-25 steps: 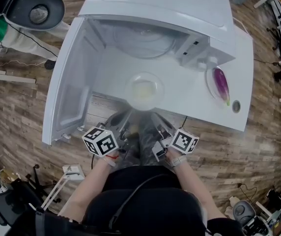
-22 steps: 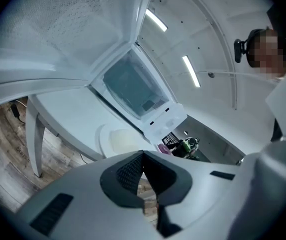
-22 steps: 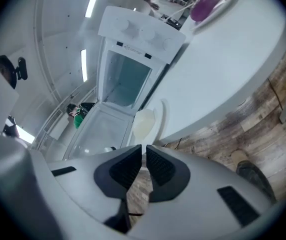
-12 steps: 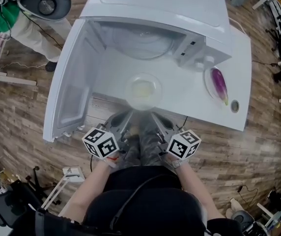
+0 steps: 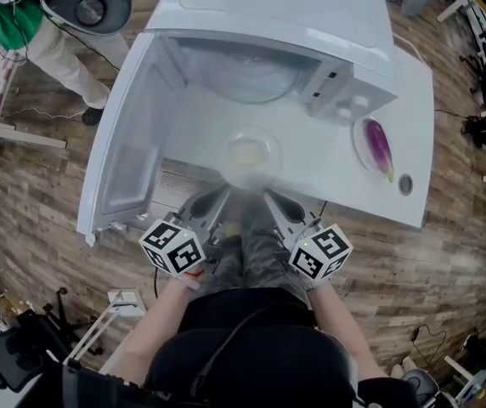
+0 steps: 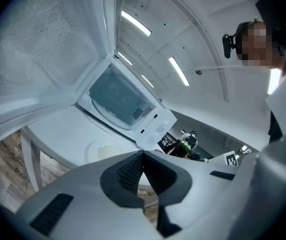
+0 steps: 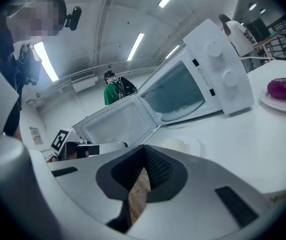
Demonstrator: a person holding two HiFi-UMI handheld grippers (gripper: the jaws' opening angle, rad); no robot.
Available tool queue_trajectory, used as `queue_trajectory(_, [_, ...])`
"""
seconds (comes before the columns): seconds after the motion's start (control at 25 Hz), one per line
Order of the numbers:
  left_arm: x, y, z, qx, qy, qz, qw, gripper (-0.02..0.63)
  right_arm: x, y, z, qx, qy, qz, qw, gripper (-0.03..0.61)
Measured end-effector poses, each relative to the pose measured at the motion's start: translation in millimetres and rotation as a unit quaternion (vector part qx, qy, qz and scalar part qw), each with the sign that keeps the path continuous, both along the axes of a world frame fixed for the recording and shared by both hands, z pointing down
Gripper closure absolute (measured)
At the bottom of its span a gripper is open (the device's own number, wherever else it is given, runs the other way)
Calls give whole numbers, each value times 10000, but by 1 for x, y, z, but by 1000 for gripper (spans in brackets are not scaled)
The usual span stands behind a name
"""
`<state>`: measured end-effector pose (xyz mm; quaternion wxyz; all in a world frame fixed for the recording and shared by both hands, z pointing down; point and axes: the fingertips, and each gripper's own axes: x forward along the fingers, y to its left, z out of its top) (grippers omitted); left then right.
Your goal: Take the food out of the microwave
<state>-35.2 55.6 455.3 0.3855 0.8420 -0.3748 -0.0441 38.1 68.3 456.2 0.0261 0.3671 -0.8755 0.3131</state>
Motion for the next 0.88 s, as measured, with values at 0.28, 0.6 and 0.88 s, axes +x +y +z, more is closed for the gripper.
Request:
queue_trajectory(0.28, [4, 9, -12, 253, -22, 86, 9996, 604, -3, 9, -19, 420, 189, -108, 9989, 560])
queue_trajectory(0.6, [7, 19, -27, 520, -68, 193, 9984, 604, -10, 21, -35, 682, 245, -197, 9972, 560])
queue_trajectory(0.88, [6, 26, -38, 766, -153, 196, 9968, 604, -17, 27, -50, 913, 299, -256, 9950, 560])
